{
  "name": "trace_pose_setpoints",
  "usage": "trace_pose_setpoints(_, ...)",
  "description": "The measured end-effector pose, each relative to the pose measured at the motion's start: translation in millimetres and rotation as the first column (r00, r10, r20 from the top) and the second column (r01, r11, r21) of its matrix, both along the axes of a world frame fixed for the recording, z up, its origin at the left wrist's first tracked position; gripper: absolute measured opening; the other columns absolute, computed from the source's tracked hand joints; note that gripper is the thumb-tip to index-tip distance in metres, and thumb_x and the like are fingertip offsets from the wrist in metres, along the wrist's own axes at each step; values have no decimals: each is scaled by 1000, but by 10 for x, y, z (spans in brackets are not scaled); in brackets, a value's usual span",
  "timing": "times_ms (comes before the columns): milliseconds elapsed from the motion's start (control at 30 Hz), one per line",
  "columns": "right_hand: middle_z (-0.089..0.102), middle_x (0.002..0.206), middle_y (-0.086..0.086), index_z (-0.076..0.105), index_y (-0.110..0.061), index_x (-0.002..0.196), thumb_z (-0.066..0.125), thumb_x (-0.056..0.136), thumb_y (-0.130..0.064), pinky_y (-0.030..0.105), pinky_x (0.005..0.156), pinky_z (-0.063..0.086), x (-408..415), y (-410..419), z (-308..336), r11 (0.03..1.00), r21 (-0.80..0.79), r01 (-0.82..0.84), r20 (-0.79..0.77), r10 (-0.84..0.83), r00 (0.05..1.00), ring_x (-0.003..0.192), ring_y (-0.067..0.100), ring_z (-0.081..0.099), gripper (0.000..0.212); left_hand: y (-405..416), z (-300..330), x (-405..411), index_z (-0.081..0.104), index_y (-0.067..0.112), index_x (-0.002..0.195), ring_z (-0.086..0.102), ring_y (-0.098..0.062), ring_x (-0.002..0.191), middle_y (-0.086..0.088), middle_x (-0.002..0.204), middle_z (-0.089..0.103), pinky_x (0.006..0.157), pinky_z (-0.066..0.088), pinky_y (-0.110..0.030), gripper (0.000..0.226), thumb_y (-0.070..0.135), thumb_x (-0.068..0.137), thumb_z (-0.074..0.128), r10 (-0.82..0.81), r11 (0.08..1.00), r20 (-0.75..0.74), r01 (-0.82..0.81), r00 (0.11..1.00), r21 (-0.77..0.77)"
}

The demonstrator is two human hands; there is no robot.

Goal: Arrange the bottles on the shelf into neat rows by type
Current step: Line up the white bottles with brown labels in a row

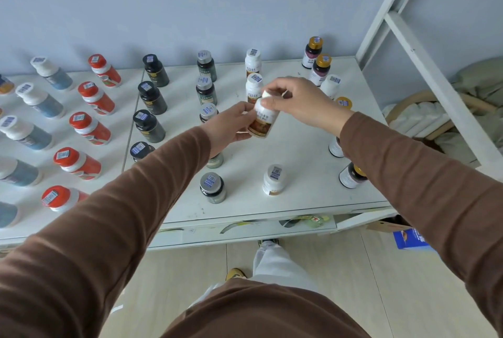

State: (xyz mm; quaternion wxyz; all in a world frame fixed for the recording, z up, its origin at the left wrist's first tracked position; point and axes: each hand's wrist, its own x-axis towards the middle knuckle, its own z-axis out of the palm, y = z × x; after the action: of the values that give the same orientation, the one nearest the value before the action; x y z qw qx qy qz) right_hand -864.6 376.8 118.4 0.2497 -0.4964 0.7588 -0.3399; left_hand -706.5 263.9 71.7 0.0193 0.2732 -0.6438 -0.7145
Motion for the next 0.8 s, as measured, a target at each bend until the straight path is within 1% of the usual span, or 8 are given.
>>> trace_pose_setpoints(100, 58, 101, -3, 65, -21, 105, 72, 82, -34, 25, 71, 41, 39, 89, -107, 996, 61, -62, -170, 72, 983, 84, 12, 53, 27, 9, -117, -10, 53, 16, 115, 54, -17, 102, -6, 113, 62, 100, 41, -32, 20, 18, 95, 52, -98, 926, 92, 125, 991, -355)
trace_pose_setpoints(167, 54, 102, -4, 64, -22, 109, 72, 81, -36, 26, 70, 34, 69, 115, -233, 988, 126, -90, -274, 122, 954, 86, 14, 53, 32, -11, -166, -13, 56, 19, 122, 55, -19, 113, -3, 125, 61, 103, 39, -32, 29, 21, 93, 54, -99, 723, 243, 238, 965, -648)
trace_pose_setpoints(233, 53, 107, -3, 62, -22, 115, 71, 81, -38, 26, 72, 33, 107, 109, -370, 976, 189, -104, -334, 164, 928, 90, 16, 54, 39, -28, -186, -4, 55, 25, 125, 50, -23, 119, -3, 128, 58, 103, 37, -33, 33, 25, 93, 52, -63, 532, 350, 328, 935, -780)
trace_pose_setpoints(300, 53, 110, -1, 60, -20, 118, 70, 82, -37, 27, 74, 35, 145, 94, -484, 966, 230, -119, -353, 197, 915, 95, 19, 56, 41, -40, -195, -6, 54, 27, 126, 47, -25, 120, -3, 127, 56, 104, 35, -36, 34, 27, 92, 53, -47, 473, 390, 364, 920, -802)
trace_pose_setpoints(433, 51, 109, 1, 59, -18, 117, 72, 81, -34, 31, 77, 41, 196, 74, -603, 957, 247, -153, -344, 234, 909, 97, 23, 57, 41, -61, -211, -11, 55, 26, 125, 48, -22, 123, 0, 130, 57, 107, 36, -36, 35, 29, 90, 56, -39, 455, 389, 363, 920, -813)
trace_pose_setpoints(600, 52, 108, -5, 60, -26, 118, 73, 79, -47, 28, 78, 40, 48, -3, -514, 934, 291, -207, -232, 279, 932, 89, 14, 54, 46, -182, -134, -100, 55, 27, 123, 49, -23, 121, 1, 128, 58, 104, 39, -40, 34, 31, 90, 55, -6, 401, 388, 358, 922, -844)
trace_pose_setpoints(667, 55, 106, -5, 62, -26, 114, 69, 84, -48, 28, 77, 41, -93, -97, -413, 962, 221, -157, -225, 207, 952, 87, 14, 56, 38, -303, -55, -188, 55, 26, 122, 50, -23, 119, 1, 127, 59, 102, 40, -40, 33, 30, 90, 55, 40, 375, 350, 310, 936, -873)
trace_pose_setpoints(800, 57, 112, 1, 61, -19, 117, 59, 93, -31, 29, 77, 40, -410, -458, -354, 997, 81, 7, -349, 22, 937, 91, 17, 58, 26, -593, 37, -442, 54, 23, 123, 49, -25, 120, -1, 126, 60, 99, 40, -36, 32, 27, 91, 52, 133, 359, 367, 301, 921, -883)
